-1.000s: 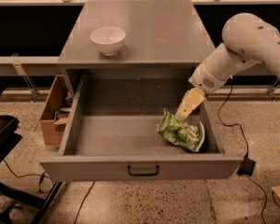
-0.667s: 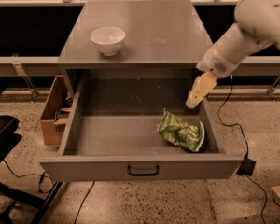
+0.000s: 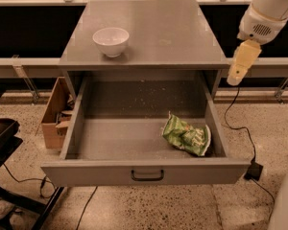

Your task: Place green jalapeno chip bag into top drawer

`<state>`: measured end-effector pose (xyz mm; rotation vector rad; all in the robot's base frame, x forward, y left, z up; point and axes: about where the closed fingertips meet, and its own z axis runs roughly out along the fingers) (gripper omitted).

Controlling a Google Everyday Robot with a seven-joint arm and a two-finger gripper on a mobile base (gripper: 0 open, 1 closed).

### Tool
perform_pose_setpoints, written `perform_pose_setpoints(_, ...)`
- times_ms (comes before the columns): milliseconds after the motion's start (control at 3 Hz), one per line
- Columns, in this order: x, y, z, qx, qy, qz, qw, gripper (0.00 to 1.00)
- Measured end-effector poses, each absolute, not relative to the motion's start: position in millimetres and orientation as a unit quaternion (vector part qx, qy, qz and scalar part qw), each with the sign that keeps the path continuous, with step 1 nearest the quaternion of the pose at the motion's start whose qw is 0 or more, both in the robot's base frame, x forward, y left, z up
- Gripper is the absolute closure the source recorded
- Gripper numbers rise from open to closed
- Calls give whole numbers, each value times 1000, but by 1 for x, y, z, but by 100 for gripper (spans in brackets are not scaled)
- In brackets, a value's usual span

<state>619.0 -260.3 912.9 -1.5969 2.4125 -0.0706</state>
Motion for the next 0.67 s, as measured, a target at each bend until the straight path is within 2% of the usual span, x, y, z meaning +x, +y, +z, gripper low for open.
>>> perform_pose_setpoints(333,576,-296,930,-493,864,-84,62,0)
perform_pose_setpoints(667,518,-309,945,-430,891,-145,10,0)
